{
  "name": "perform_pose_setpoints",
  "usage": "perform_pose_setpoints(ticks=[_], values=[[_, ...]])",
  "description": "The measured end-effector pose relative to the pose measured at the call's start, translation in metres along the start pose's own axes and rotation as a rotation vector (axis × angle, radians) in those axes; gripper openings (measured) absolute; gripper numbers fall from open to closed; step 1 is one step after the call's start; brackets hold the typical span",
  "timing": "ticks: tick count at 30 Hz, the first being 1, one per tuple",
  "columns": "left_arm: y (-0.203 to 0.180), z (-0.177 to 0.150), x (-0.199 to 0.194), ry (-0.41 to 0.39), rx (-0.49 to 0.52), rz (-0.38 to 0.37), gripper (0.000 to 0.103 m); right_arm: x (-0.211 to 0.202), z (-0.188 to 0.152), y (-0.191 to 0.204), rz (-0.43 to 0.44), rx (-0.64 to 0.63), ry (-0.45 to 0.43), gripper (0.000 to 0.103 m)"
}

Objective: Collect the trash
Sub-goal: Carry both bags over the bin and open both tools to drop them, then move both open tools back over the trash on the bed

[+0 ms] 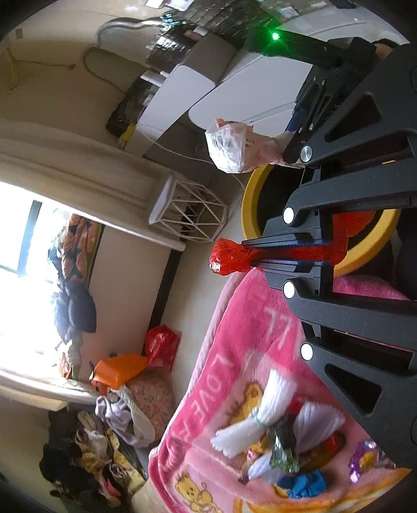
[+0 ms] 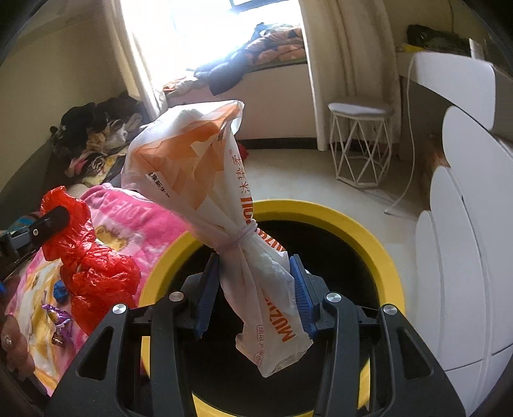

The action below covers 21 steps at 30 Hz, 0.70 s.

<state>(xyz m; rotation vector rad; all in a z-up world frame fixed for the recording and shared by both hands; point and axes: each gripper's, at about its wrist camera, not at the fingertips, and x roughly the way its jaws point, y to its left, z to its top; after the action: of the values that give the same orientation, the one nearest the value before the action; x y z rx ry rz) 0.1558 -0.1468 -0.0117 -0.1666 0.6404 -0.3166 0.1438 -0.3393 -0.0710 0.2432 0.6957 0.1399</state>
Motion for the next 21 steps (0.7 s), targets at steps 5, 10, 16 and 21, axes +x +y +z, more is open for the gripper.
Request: perform_pose_setpoints(ticks=[5, 10, 16, 21], values=[[-0.013, -0.006, 0.016, 0.028, 0.018, -0.006, 0.003, 0.001, -0.004, -0.012, -0.007, 0.035, 0.014, 0.042], [-0.021, -0.009, 0.033, 0.052, 0.025, -0.021, 0.003, 0.0, -0.006, -0.024, -0.009, 0.059, 0.018, 0.044], [-0.026, -0.015, 0.042, 0.065, 0.017, -0.05, 0.05, 0.0, -0.007, -0.034, -0.005, 0.09, 0.02, 0.059], [-0.019, -0.017, 0.034, 0.045, -0.017, -0.053, 0.08, -0.004, -0.007, -0.037, -0.021, 0.091, 0.008, 0.066]])
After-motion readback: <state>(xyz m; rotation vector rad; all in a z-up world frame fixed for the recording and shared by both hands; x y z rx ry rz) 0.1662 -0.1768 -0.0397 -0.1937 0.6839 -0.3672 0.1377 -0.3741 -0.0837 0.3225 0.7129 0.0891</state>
